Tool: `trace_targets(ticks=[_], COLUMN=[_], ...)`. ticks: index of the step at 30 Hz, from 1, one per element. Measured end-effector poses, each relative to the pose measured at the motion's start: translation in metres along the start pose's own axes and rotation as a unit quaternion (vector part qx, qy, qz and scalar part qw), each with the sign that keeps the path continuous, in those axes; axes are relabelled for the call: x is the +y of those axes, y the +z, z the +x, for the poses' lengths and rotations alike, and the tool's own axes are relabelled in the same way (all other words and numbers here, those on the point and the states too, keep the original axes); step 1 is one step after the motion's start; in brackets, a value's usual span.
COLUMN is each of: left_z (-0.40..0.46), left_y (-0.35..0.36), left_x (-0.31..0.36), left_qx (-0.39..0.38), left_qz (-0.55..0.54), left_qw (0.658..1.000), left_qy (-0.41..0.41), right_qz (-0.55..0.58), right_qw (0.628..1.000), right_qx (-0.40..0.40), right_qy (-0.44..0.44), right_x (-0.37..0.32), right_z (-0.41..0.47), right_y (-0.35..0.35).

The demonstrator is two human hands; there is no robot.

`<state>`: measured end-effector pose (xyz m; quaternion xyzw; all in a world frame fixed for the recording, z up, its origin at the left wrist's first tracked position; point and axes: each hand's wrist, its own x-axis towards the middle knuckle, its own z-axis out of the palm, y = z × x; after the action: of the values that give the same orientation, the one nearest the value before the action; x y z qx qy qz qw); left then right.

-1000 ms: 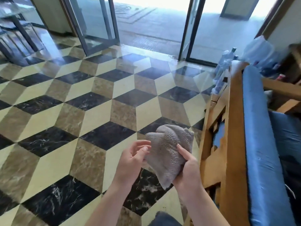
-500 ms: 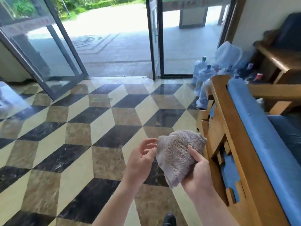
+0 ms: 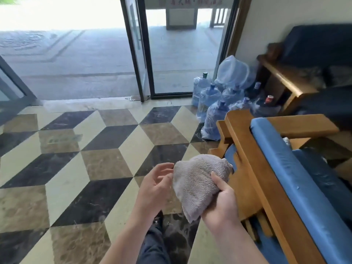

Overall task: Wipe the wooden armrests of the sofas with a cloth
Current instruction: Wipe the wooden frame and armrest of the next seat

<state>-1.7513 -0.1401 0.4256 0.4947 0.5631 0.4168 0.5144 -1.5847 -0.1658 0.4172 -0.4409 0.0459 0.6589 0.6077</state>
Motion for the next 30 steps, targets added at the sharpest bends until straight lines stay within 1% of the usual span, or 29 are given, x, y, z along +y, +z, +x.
trace_targets(ticks=[3,7,10,13,19,23,26,28,30], left_z=[0.089,0.199,0.276,0.344,0.48,0.568,0.625,0.663,0.693], left_y=[-0.015,-0.033,-0.032,-0.015,0.047,0.101,0.148,0.184,0.217], left_x=[0.014,0.031,0.043,0.053,0.07,0.091,0.11,0.125,0.135], left_qx=[-0.041,-0.068,-0.086,-0.118,-0.169,-0.193,-0.226,-0.266,-0.292], left_qz=[-0.002,-0.004,0.002,0.027,0.064,0.097,0.15,0.17,0.175], left_qw=[0.999,0.997,0.995,0.992,0.984,0.976,0.962,0.948,0.939], left_qy=[-0.009,-0.019,-0.045,-0.036,-0.01,0.002,0.023,0.042,0.045], right_qz=[0.008,0.026,0.06,0.097,0.133,0.172,0.189,0.193,0.192], right_qw=[0.999,0.998,0.996,0.994,0.991,0.984,0.978,0.974,0.973], right_qx=[0.036,0.056,0.06,0.049,0.017,-0.035,-0.08,-0.101,-0.102], right_qy=[-0.003,0.002,-0.006,-0.015,-0.022,-0.009,-0.031,-0.06,-0.079], right_x=[-0.008,-0.028,-0.051,-0.078,-0.14,-0.194,-0.235,-0.267,-0.297], right_z=[0.06,0.129,0.175,0.219,0.333,0.409,0.46,0.495,0.521], right_y=[0.051,0.11,0.14,0.159,0.197,0.211,0.222,0.231,0.239])
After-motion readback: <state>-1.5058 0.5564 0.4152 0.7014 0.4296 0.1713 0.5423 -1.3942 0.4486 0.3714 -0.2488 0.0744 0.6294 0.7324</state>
